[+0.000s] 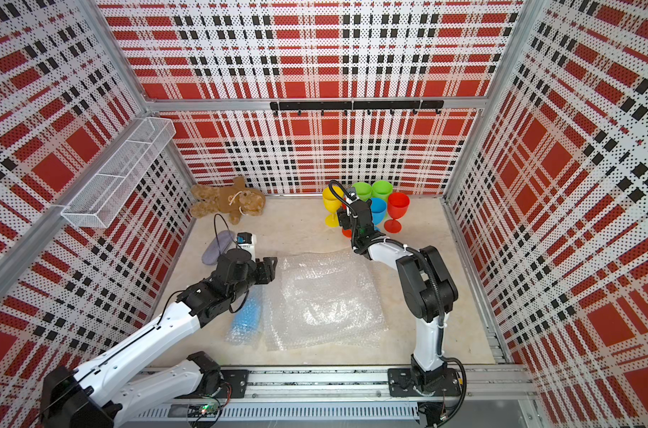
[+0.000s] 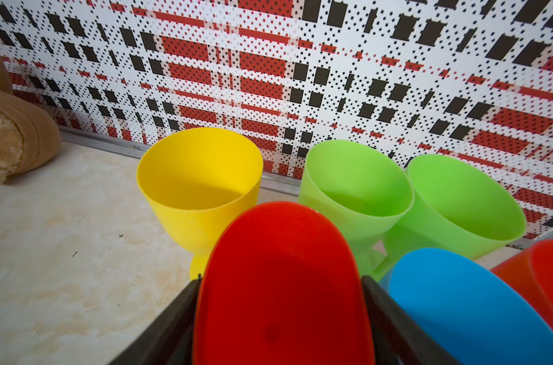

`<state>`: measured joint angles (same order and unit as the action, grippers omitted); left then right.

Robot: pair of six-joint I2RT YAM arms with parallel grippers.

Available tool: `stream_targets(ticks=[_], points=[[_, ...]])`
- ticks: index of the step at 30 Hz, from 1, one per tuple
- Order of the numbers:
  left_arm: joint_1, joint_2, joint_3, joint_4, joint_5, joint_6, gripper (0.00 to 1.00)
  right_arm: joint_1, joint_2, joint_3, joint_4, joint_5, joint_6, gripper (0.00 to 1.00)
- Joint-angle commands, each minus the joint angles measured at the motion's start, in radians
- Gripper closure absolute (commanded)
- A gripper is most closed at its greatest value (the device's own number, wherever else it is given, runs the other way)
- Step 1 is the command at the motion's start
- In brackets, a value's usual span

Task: Unpack wine glasses from bubble wrap
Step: Place the wine glass at the center of the board.

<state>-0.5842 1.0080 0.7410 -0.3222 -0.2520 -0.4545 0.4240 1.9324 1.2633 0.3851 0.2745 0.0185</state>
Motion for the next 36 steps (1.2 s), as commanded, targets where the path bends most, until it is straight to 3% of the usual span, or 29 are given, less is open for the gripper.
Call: stream_targets(ticks=[1, 7, 23, 36], points=[[-0.003, 0.004, -0.004, 0.013, -0.013, 0.014, 0.36, -0.007, 0.025, 0.023, -0.006, 0.012, 0.001, 0.16], [-0.004, 0.004, -0.003, 0.013, -0.015, 0.016, 0.36, -0.008, 0.026, 0.027, -0.024, 0.02, 0.006, 0.08], [-0.016, -0.002, -0.003, 0.008, -0.038, 0.008, 0.35, -0.014, -0.017, 0.045, -0.063, 0.035, 0.013, 0.0], [-0.017, -0.007, -0.003, 0.007, -0.058, 0.004, 0.35, -0.02, -0.094, 0.051, -0.071, -0.006, 0.011, 0.0]])
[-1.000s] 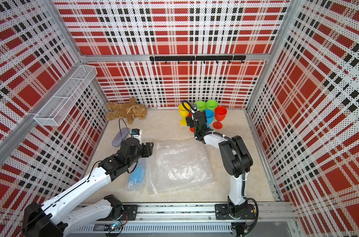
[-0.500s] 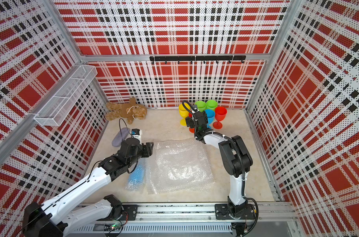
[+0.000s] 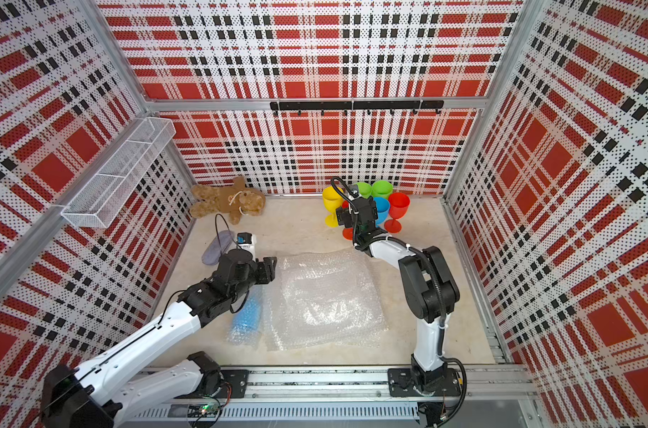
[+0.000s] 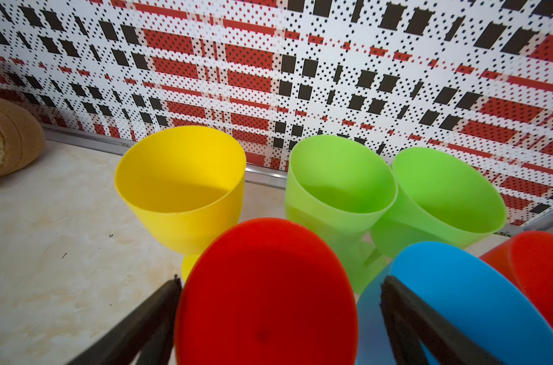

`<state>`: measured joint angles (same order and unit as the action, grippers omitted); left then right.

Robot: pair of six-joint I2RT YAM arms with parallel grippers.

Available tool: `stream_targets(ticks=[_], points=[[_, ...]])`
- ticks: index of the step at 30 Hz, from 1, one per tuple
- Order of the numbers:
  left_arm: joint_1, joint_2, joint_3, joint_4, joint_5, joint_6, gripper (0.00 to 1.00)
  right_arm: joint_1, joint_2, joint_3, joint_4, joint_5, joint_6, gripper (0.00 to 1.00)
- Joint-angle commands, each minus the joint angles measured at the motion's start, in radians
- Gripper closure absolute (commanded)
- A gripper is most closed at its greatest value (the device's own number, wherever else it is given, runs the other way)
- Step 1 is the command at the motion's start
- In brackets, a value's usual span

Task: Unpack wine glasses from bubble wrap
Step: Place the wine glass at the center of the board, then pick up the bubble wrap from the center of the board.

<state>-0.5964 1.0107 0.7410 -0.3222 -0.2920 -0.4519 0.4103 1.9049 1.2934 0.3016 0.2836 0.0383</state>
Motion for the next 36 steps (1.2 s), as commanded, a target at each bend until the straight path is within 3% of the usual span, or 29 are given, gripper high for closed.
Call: stream_targets(ticks=[1, 7, 11, 17, 19, 22, 29, 33, 36], points=[[-0.004, -0.01, -0.003, 0.006, -0.021, 0.001, 0.35, -0.007, -0.078, 0.021, 0.012, -0.022, -0.012, 0.0], [-0.001, 0.001, 0.0, -0.002, -0.055, -0.009, 0.33, -0.006, -0.158, 0.015, 0.012, -0.037, -0.006, 0.0], [0.046, 0.042, 0.038, -0.09, -0.112, -0.1, 0.29, 0.035, -0.282, -0.028, -0.029, 0.068, 0.025, 0.01], [0.23, 0.07, -0.026, -0.191, 0.088, -0.214, 0.26, 0.174, -0.494, -0.219, -0.02, 0.137, 0.037, 0.03], [0.195, 0.074, 0.005, -0.243, 0.048, -0.223, 0.25, 0.22, -0.559, -0.292, -0.01, 0.132, 0.056, 0.03], [0.197, 0.101, 0.035, -0.316, 0.122, -0.251, 0.24, 0.239, -0.647, -0.389, -0.018, 0.084, 0.146, 0.03], [0.184, 0.121, 0.038, -0.492, 0.153, -0.274, 0.26, 0.242, -0.825, -0.585, 0.031, -0.014, 0.246, 0.03], [0.077, 0.172, 0.05, -0.559, 0.16, -0.29, 0.27, 0.243, -0.858, -0.64, 0.029, -0.056, 0.267, 0.03], [-0.009, 0.156, 0.082, -0.608, 0.088, -0.346, 0.25, 0.242, -0.862, -0.669, 0.05, -0.072, 0.282, 0.02]])
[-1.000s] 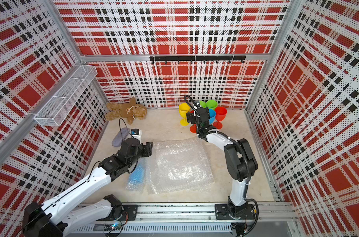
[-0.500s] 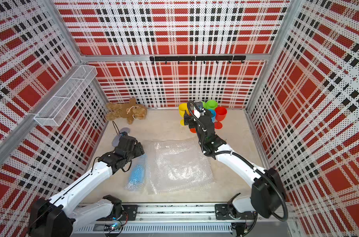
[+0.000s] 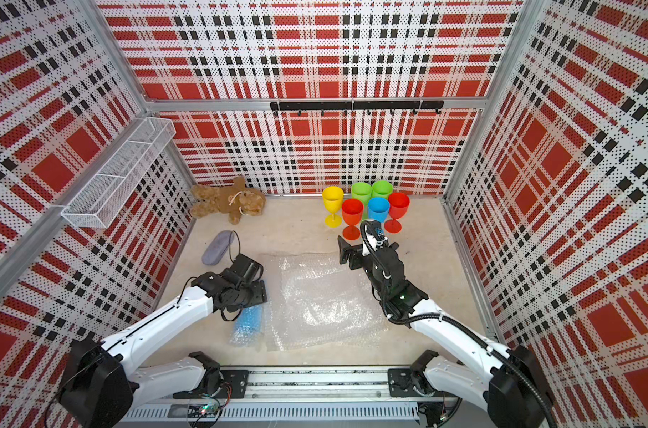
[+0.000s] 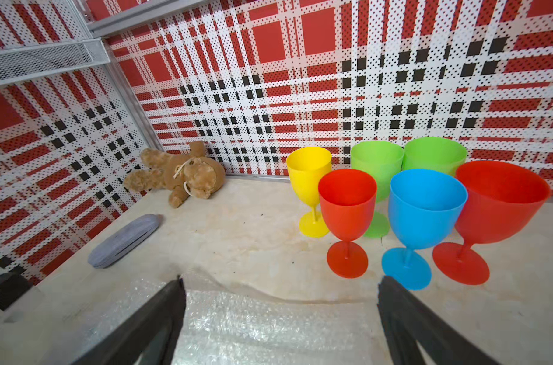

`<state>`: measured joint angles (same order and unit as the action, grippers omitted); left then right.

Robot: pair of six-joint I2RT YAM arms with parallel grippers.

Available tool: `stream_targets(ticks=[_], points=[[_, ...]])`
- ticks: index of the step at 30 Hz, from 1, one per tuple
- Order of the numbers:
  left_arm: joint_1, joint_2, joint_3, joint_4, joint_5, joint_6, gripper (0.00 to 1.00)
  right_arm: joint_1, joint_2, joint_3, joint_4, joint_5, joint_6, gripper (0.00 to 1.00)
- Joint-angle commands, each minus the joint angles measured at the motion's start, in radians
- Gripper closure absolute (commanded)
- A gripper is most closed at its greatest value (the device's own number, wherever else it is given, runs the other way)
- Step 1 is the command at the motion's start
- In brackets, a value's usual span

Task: Unpack wine glasses from bubble wrap
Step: Pick up the bubble wrap from the center of the board.

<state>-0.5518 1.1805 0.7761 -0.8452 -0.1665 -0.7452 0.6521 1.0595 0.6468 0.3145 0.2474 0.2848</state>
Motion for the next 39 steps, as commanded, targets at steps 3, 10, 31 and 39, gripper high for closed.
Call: stream_targets(ticks=[3, 10, 31, 39], points=[[-0.042, -0.022, 0.048, -0.138, -0.086, -0.076, 0.23, 0.0, -0.015, -0.048, 0.074, -0.073, 0.06, 0.02], [0.03, -0.056, 0.013, -0.167, -0.082, -0.072, 0.25, 0.001, 0.004, -0.069, 0.095, -0.111, 0.077, 0.02], [0.076, 0.068, -0.142, -0.025, -0.014, -0.129, 0.42, 0.004, 0.145, 0.003, -0.08, -0.089, 0.183, 0.03], [0.138, -0.049, 0.061, -0.128, -0.121, -0.063, 0.48, -0.055, 0.116, -0.014, -0.38, -0.107, 0.259, 0.06]])
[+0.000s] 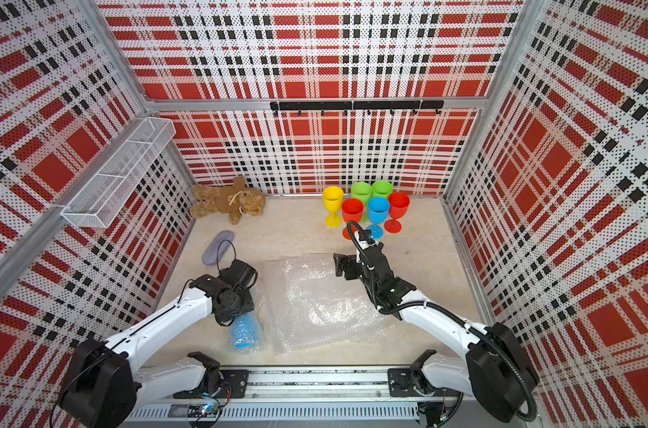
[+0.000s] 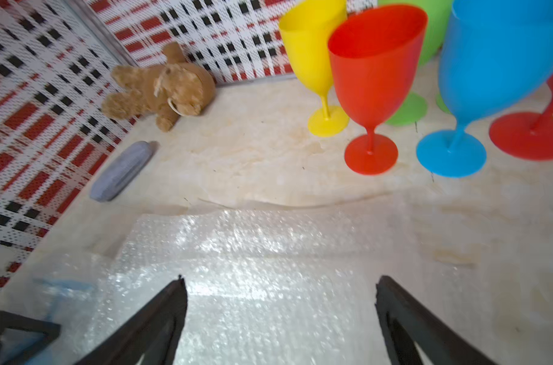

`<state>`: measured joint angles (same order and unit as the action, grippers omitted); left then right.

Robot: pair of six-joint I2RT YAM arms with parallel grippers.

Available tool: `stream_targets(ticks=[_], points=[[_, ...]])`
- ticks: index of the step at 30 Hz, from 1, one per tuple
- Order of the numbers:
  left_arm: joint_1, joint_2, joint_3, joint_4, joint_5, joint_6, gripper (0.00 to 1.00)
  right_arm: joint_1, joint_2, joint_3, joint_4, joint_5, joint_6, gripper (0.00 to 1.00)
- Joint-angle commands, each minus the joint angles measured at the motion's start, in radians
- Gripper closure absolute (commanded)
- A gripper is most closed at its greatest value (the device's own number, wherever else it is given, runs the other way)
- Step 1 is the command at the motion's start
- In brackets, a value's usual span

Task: Unpack wine glasses from bubble wrap
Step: Pick up the bubble wrap from the center of the board, then place the bubble wrap at the center of the board.

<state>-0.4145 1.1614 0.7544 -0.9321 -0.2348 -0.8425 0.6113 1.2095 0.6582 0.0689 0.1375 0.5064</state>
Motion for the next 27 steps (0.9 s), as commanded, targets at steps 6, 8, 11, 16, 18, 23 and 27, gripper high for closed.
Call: stream_targets(ticks=[6, 8, 11, 16, 18, 23, 27], points=[[-0.039, -0.076, 0.168, -0.024, -0.014, 0.059, 0.46, -0.022, -0.098, -0.021, -0.232, 0.0, 0.02, 0.05], [-0.042, -0.081, 0.198, -0.023, 0.01, 0.076, 0.45, -0.024, -0.103, 0.003, -0.262, -0.03, 0.014, 0.04], [-0.054, -0.085, 0.235, -0.01, 0.044, 0.095, 0.44, -0.026, -0.109, 0.022, -0.292, -0.048, 0.006, 0.03], [-0.079, -0.094, 0.324, -0.011, 0.057, 0.127, 0.43, -0.054, -0.119, 0.027, -0.32, -0.12, -0.006, 0.03], [-0.083, -0.101, 0.327, 0.049, 0.125, 0.148, 0.42, -0.067, -0.121, 0.026, -0.314, -0.181, -0.015, 0.03], [-0.097, -0.142, 0.11, 0.539, 0.549, 0.072, 0.39, -0.093, -0.116, 0.021, -0.263, -0.374, -0.008, 0.04], [-0.116, -0.092, -0.121, 1.072, 0.762, -0.112, 0.4, -0.127, -0.143, -0.019, -0.182, -0.552, 0.039, 0.06]])
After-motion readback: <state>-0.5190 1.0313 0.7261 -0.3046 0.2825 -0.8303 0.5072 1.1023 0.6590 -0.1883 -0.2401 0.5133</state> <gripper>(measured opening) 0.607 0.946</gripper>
